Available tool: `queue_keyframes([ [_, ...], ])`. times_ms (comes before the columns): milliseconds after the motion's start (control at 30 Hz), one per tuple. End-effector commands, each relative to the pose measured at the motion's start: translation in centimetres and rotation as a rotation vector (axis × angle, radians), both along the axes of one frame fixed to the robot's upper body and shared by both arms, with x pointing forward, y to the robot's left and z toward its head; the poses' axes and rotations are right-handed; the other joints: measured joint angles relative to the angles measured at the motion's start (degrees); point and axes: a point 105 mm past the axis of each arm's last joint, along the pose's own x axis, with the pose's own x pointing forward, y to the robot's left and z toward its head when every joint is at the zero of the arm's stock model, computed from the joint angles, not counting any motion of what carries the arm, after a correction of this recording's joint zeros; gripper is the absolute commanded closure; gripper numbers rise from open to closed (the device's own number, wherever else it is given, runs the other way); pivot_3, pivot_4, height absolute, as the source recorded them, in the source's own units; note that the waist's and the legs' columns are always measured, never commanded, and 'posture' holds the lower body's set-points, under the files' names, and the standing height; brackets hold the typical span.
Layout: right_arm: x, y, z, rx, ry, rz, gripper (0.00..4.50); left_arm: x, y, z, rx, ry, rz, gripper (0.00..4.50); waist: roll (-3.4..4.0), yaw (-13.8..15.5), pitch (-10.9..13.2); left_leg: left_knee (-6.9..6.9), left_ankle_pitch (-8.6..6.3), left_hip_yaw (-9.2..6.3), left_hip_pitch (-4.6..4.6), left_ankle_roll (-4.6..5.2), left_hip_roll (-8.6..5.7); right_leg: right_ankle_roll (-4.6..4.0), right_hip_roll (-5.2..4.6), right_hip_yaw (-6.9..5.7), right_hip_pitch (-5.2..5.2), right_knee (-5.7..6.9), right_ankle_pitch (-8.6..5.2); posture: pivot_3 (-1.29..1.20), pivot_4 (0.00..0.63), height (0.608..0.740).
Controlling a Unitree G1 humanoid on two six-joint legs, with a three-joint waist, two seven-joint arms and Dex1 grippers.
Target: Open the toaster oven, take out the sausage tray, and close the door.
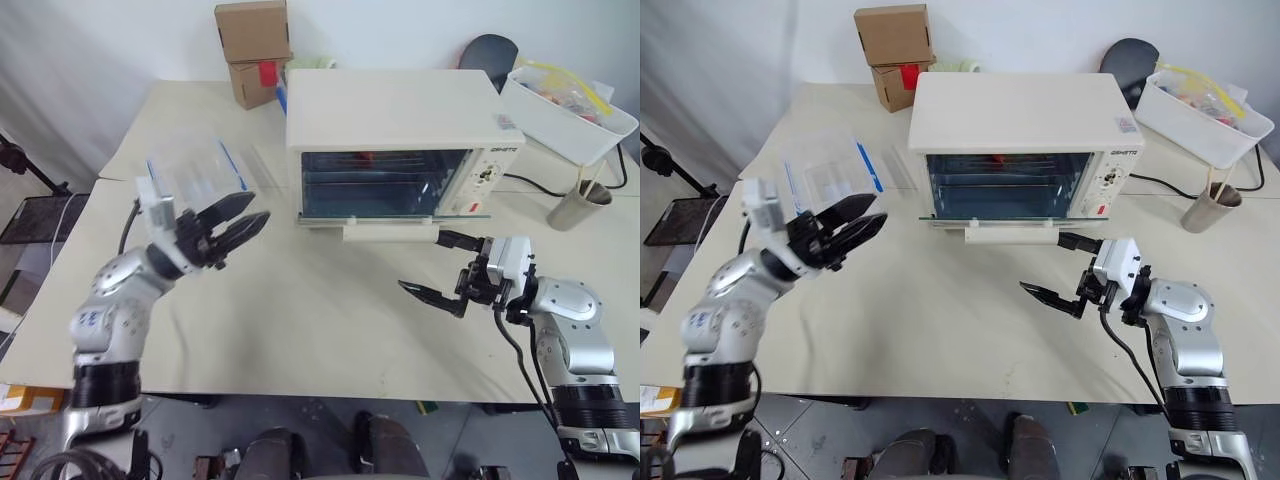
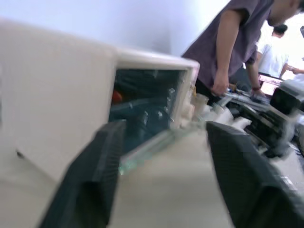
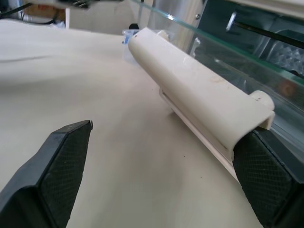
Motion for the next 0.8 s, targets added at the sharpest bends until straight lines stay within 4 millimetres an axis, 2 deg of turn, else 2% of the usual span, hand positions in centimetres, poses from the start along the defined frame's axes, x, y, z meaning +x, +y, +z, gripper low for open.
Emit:
queue_keyframes([
  [33,-0.4,0.5,0.6,-0.031,-0.068,0.043,0.0,2.5,-0.8,1.2,-0.003,-0.067,0.07,3.09,-0.02,0.1,0.01,0.05,0.0,-0.01,-0.03,0.0,0.02,0.0,0.04,-0.05,0.0,-0.01,0.0,0.0,0.15,0.74],
  [100,-0.3,0.5,0.5,-0.035,-0.071,0.046,0.0,2.5,-2.2,1.2,-0.015,-0.054,-0.009,3.69,-0.02,0.01,0.01,0.07,0.0,-0.02,-0.04,0.0,0.03,0.0,0.07,-0.09,0.0,0.0,0.0,0.0,0.15,0.74],
  [200,-0.3,0.5,0.4,-0.046,-0.078,0.042,0.0,2.4,-4.6,0.0,0.038,-0.063,-0.083,4.49,-0.02,-0.07,0.01,0.04,-0.01,-0.04,-0.05,0.0,0.08,0.0,0.15,-0.12,-0.01,-0.02,0.0,0.0,0.15,0.74],
  [467,-0.8,-0.6,-0.4,-0.046,-0.079,-0.03,0.0,3.1,-7.5,-2.2,0.088,-0.04,-0.122,4.49,-0.04,0.38,0.02,0.31,-0.01,-0.07,-0.13,0.0,0.15,0.0,0.22,-0.11,0.03,0.02,0.0,0.0,0.15,0.74],
  [633,-2.4,-2.8,-1.6,-0.053,-0.052,-0.154,0.0,2.6,-8.1,-3.6,0.147,-0.03,-0.155,4.49,-0.04,1.56,0.02,0.39,-0.02,-0.14,-0.18,0.01,0.12,0.03,0.18,-0.11,0.04,0.02,0.02,0.0,0.15,0.74],
  [800,-6.2,-8.1,-3.9,-0.053,0.031,-0.435,0.0,1.8,-7.9,-6.8,0.242,0.004,-0.155,4.49,0.0,2.04,0.0,0.41,-0.03,-0.23,-0.14,0.01,0.11,0.05,0.17,-0.13,0.15,-0.01,0.03,0.0,0.15,0.74],
])
